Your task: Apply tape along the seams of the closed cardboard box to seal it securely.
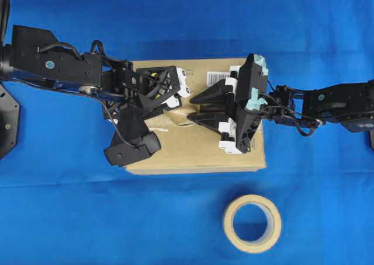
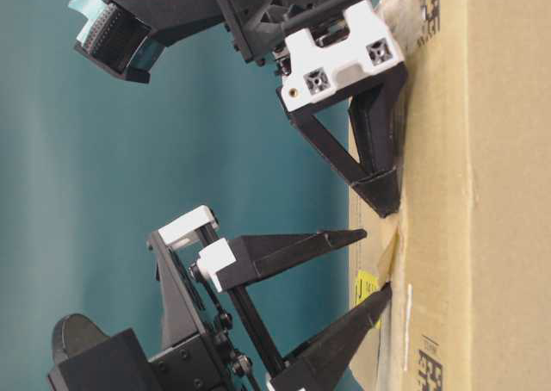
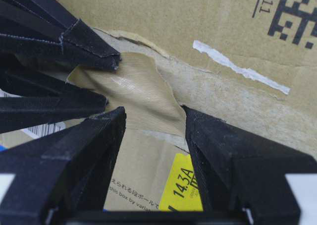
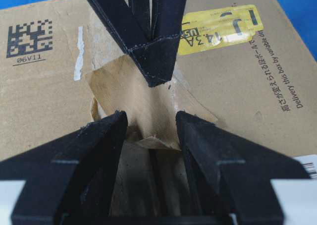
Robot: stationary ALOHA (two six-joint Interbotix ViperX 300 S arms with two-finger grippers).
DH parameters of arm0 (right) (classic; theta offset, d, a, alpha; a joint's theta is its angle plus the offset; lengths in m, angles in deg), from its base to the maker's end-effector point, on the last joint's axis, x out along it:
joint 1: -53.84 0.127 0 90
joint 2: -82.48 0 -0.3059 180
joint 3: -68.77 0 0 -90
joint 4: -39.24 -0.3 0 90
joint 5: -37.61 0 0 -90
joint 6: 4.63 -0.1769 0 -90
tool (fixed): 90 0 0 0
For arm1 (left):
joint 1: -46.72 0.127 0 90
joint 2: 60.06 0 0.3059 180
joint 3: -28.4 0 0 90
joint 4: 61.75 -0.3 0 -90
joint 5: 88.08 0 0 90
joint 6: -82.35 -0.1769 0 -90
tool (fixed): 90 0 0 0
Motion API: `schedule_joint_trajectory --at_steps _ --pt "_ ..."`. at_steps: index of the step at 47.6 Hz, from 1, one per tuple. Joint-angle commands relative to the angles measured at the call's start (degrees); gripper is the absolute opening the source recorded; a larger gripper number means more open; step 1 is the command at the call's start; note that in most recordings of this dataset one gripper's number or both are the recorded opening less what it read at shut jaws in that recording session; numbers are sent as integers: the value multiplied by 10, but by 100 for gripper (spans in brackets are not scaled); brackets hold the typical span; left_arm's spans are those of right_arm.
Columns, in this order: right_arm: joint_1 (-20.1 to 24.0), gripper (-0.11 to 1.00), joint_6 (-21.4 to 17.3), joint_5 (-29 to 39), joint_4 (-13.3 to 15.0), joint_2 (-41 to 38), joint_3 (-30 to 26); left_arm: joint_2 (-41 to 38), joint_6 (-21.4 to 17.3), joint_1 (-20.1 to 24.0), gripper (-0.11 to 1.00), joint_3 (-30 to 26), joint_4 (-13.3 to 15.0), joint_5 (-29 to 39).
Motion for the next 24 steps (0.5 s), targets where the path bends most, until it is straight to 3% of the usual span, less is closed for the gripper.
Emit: schedule_joint_trajectory --at_steps 1,24 --pt "3 46 1 -4 -2 6 -3 2 0 -4 49 -1 1 16" --pt "3 46 1 -3 -2 6 -2 5 3 -12 49 -7 -20 43"
